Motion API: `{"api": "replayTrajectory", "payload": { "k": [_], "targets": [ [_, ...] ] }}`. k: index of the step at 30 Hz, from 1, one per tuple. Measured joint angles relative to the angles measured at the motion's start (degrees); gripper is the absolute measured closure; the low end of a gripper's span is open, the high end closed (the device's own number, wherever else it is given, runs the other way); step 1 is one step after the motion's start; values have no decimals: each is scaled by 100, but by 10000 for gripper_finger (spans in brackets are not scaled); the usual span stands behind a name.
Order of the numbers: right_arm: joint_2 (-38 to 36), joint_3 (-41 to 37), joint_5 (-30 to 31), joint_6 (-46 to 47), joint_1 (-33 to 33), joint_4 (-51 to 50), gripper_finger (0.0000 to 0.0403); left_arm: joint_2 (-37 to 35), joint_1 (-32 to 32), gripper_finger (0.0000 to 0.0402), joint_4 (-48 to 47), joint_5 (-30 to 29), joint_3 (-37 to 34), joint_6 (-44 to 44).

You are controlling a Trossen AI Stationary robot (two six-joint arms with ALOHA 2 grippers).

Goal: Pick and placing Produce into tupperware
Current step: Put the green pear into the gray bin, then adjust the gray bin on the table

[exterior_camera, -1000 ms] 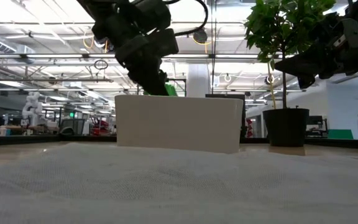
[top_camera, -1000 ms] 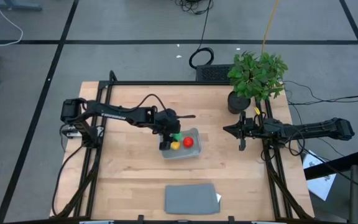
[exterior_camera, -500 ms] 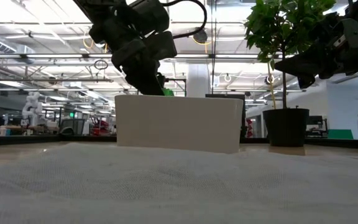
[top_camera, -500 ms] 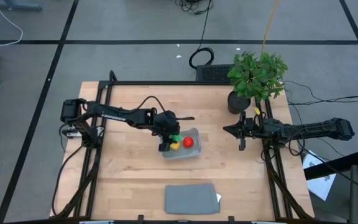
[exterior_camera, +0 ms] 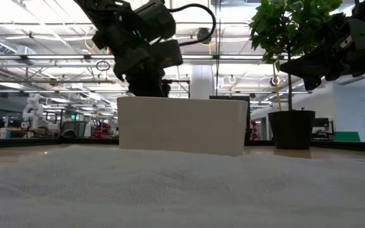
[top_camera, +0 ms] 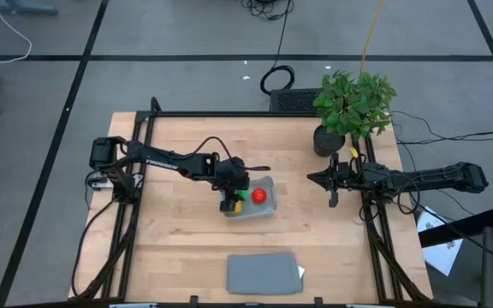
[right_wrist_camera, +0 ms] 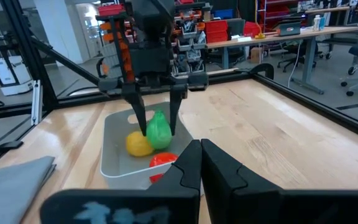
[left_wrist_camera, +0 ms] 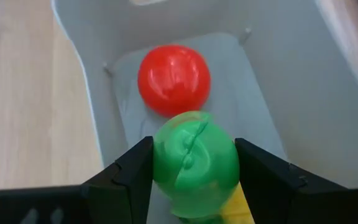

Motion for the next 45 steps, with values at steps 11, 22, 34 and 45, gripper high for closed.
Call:
{"api": "replayTrajectory", "payload": {
  "k": [11,22,34,45],
  "targets": [
    [2,0,2,20,0,9,403,32,-7,206,17,-58,-7,92],
    [2,0,0,21,-1,8,403,32,-116,156,64,-102,-7,105],
    [2,0,0,20,-1,8,403,32,-118,133,84,-102,-7,230],
    [2,0,0,22,0,-26,403,-805,-116,133,61,-127,13,645]
  ]
}}
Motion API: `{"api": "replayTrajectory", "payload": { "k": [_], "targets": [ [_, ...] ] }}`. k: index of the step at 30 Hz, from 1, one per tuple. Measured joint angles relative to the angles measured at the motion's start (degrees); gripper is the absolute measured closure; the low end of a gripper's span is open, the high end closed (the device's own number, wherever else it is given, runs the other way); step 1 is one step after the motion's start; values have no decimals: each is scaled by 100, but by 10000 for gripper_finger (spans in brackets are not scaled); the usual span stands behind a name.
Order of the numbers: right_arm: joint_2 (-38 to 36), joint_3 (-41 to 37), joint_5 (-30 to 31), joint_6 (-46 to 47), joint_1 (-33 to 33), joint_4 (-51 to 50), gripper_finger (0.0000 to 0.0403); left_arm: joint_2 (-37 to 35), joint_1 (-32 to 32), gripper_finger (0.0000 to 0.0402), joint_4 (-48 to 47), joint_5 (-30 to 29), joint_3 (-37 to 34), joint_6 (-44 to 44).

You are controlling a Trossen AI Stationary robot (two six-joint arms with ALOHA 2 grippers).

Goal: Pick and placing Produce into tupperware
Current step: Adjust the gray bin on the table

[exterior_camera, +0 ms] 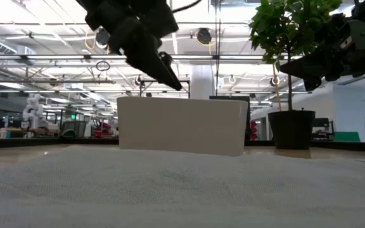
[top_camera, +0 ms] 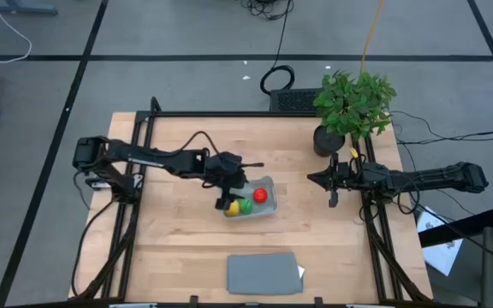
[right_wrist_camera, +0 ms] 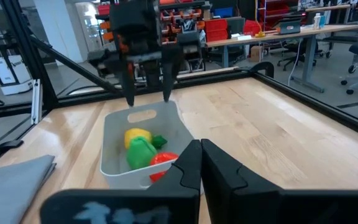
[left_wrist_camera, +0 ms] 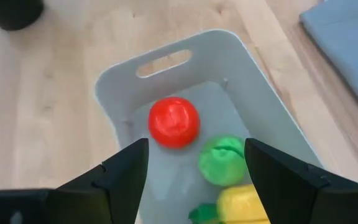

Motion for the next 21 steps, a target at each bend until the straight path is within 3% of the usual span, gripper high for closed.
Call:
{"api": "replayTrajectory", "payload": {
  "k": [6,12,17,21],
  "targets": [
    [9,0,-7,0,-1,-6,403,-219,62,156,-388,-780,0,-100],
    [13,0,-9,0,-2,-6,403,-620,101,269,-229,-701,-111,52],
    [13,0,-11,6,-2,-8,403,-1602,117,380,689,-571,-857,86],
    [21,0,-11,46,-2,-42,403,-2578,330,389,1664,-558,-1946,-260]
  ]
}}
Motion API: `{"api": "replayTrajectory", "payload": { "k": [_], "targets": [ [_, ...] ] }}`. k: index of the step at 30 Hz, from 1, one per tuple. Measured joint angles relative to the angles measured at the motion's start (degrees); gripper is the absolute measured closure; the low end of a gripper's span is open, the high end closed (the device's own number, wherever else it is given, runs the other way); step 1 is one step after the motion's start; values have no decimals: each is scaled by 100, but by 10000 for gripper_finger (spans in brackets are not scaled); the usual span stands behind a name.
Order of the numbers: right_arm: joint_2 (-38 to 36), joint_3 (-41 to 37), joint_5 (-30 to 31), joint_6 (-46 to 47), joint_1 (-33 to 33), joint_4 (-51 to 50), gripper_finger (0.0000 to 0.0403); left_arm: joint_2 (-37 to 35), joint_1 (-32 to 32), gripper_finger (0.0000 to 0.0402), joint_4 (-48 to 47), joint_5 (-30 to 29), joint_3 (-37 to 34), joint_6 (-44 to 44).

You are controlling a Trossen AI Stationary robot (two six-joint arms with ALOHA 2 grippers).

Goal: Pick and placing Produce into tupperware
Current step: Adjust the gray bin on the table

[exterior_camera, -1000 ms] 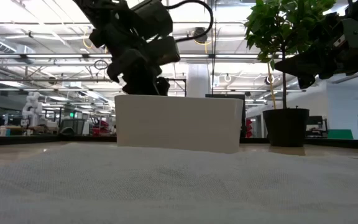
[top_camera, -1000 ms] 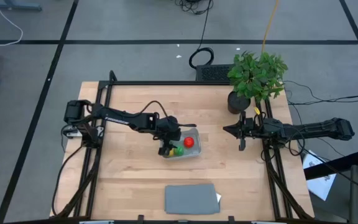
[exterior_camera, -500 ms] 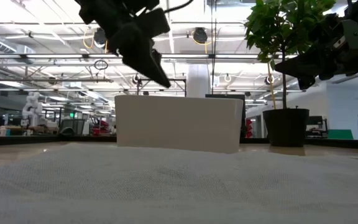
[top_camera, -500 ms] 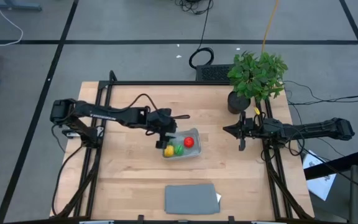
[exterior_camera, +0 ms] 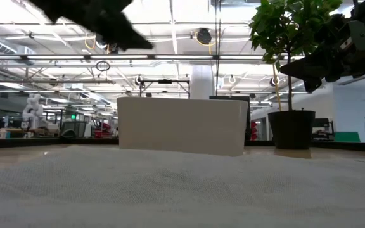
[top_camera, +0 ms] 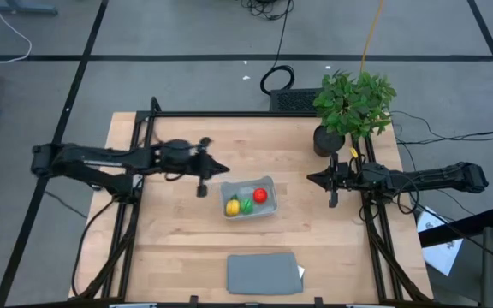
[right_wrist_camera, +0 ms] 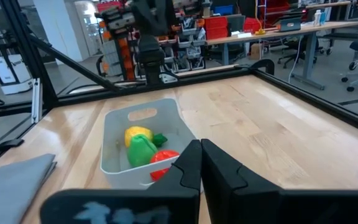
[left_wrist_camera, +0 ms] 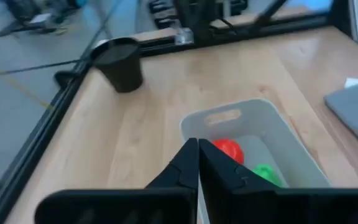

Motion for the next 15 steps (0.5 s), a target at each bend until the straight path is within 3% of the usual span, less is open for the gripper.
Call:
{"api": "replayTrajectory", "payload": {
  "k": [9,15],
  "targets": [
    [64,0,-2,16,2,90,403,-1567,393,398,2437,288,-2503,-1168],
    [106,0,-2,46,0,211,403,-2123,371,400,3561,-289,-3709,-1253]
  ]
}}
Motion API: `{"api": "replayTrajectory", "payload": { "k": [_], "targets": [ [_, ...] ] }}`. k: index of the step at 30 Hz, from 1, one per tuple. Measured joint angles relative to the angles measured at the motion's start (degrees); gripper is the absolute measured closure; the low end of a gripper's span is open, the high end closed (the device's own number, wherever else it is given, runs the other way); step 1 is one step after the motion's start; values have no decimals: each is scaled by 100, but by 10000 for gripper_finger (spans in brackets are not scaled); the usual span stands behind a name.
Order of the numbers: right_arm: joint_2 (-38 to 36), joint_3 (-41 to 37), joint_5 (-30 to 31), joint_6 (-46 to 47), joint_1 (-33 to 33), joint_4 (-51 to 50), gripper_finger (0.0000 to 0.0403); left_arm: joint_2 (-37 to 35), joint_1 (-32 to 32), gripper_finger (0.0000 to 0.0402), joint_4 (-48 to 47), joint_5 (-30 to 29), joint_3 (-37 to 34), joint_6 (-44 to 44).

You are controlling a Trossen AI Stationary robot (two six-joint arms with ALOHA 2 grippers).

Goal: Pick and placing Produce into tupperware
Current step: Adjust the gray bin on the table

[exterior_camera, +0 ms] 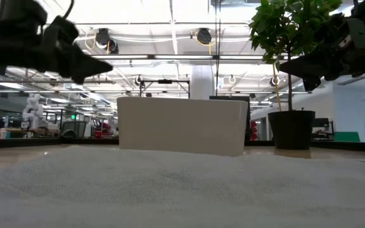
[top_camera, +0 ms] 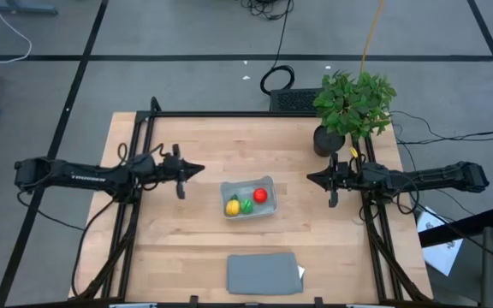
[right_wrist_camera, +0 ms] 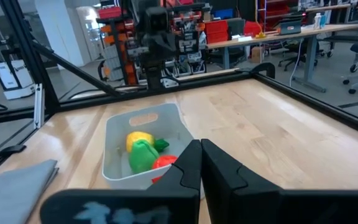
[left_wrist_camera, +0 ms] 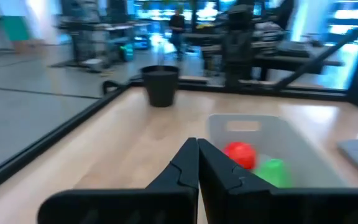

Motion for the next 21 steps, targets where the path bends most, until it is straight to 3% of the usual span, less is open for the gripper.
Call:
{"api": "replayTrajectory", "payload": {
  "k": [5,21],
  "targets": [
    [124,0,0,85,1,18,403,-244,182,401,134,-203,-405,-174],
    [1308,0,7,-114,0,1176,403,-239,216,385,6,-185,-408,-121]
  ]
}}
